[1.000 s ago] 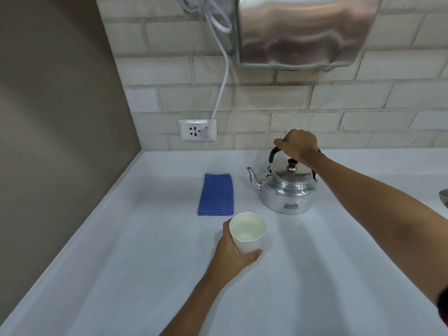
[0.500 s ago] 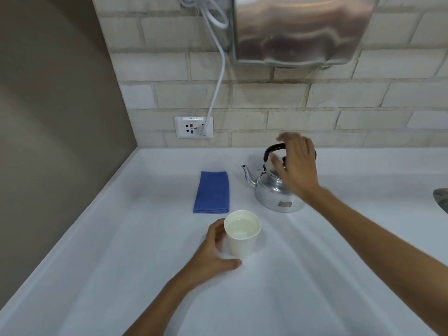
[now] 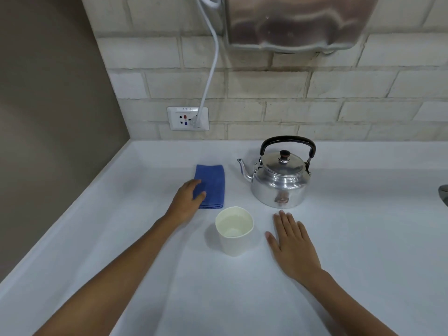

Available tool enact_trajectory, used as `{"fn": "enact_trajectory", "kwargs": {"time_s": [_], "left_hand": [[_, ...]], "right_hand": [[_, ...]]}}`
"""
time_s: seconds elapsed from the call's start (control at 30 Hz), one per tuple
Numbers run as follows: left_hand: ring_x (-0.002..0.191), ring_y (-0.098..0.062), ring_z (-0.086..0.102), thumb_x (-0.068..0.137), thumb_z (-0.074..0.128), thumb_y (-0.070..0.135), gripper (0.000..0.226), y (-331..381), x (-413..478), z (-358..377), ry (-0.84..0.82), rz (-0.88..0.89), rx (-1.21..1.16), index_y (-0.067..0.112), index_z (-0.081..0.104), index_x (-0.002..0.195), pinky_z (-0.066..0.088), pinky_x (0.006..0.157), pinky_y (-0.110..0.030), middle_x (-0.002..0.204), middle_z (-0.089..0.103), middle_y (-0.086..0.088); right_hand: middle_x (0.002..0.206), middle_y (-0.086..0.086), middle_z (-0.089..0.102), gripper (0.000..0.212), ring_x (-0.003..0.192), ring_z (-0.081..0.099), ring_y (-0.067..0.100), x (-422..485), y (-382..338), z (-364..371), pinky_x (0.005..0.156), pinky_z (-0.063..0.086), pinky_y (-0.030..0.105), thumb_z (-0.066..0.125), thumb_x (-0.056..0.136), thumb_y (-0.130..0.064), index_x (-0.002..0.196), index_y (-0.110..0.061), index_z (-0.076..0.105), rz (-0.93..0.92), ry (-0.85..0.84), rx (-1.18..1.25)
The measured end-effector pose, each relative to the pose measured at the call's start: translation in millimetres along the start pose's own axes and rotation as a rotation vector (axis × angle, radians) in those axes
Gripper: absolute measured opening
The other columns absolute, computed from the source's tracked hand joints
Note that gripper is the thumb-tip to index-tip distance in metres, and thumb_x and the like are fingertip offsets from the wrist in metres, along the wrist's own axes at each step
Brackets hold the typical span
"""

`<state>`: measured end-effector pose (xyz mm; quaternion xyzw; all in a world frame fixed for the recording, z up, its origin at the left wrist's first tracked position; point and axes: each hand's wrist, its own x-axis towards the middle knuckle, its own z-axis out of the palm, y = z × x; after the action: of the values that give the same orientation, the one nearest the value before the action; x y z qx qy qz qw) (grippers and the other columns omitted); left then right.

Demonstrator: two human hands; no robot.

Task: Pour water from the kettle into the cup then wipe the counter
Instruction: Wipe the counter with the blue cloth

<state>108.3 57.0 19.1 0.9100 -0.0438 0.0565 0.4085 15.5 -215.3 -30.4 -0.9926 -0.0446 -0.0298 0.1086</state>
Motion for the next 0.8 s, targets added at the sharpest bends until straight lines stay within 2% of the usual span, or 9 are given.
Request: {"fn": "enact_trajectory", "kwargs": {"time_s": [0.17,0.23,0.43,0.53,0.63,0.73,0.8], "left_hand": [[0.142,-0.026,0.012,0.097,0.031,0.034,0.055,4,59,27,-0.119,-0.022,0.405,0.012,0.013,0.144,0.013,0.116,-0.039,0.156,0.012,-0.009],[0.144,-0.025,0.003,0.098,0.025,0.035,0.056,0,72,38,-0.151,-0.022,0.493,0.011,0.007,0.145,0.008,0.116,-0.040,0.157,0.004,-0.008],[0.143,-0.029,0.000,0.098,0.017,0.035,0.054,-6,88,72,-0.140,-0.039,0.595,0.011,0.005,0.145,0.003,0.116,-0.041,0.157,0.004,-0.010],[0.144,-0.028,-0.001,0.098,0.016,0.035,0.052,3,85,81,-0.224,0.054,0.620,0.015,0.004,0.145,0.001,0.116,-0.040,0.157,0.003,-0.005],[0.144,-0.027,-0.003,0.099,0.016,0.033,0.052,5,63,82,-0.321,0.251,0.723,0.017,-0.001,0.145,0.002,0.116,-0.038,0.157,0.001,-0.003],[0.144,-0.027,-0.001,0.097,0.029,0.036,0.059,-8,23,65,-0.365,0.473,0.746,0.019,0.000,0.145,0.003,0.116,-0.037,0.157,0.003,-0.002],[0.144,-0.024,0.000,0.095,0.036,0.036,0.063,-23,2,46,-0.367,0.498,0.708,0.022,-0.002,0.144,0.005,0.116,-0.035,0.156,0.002,0.002]], "right_hand": [[0.158,0.001,-0.005,0.062,0.145,-0.009,0.014,-1,-1,0,0.118,-0.006,0.032,0.015,0.096,-0.047,0.146,-0.016,-0.004,-0.001,0.014,0.007],[0.158,0.000,-0.006,0.062,0.145,-0.010,0.014,-2,-1,0,0.117,-0.008,0.032,0.015,0.096,-0.048,0.146,-0.017,-0.005,-0.002,0.023,0.010],[0.158,0.000,-0.007,0.063,0.144,-0.012,0.014,0,-2,4,0.116,-0.011,0.032,0.013,0.095,-0.049,0.146,-0.017,-0.007,0.003,0.038,0.023],[0.158,0.001,-0.005,0.063,0.145,-0.010,0.015,0,-1,3,0.116,-0.010,0.032,0.014,0.095,-0.048,0.146,-0.016,-0.004,-0.006,0.044,0.012],[0.159,0.000,-0.003,0.063,0.145,-0.008,0.014,-1,-1,2,0.116,-0.009,0.031,0.014,0.095,-0.049,0.146,-0.017,-0.003,-0.009,0.046,0.019],[0.158,-0.001,-0.003,0.063,0.144,-0.009,0.013,-1,1,2,0.115,-0.010,0.030,0.013,0.095,-0.050,0.146,-0.018,-0.004,-0.013,0.043,0.021],[0.158,-0.001,-0.003,0.063,0.144,-0.009,0.013,-1,2,2,0.115,-0.010,0.030,0.012,0.095,-0.051,0.146,-0.018,-0.004,-0.019,0.036,0.024]]}}
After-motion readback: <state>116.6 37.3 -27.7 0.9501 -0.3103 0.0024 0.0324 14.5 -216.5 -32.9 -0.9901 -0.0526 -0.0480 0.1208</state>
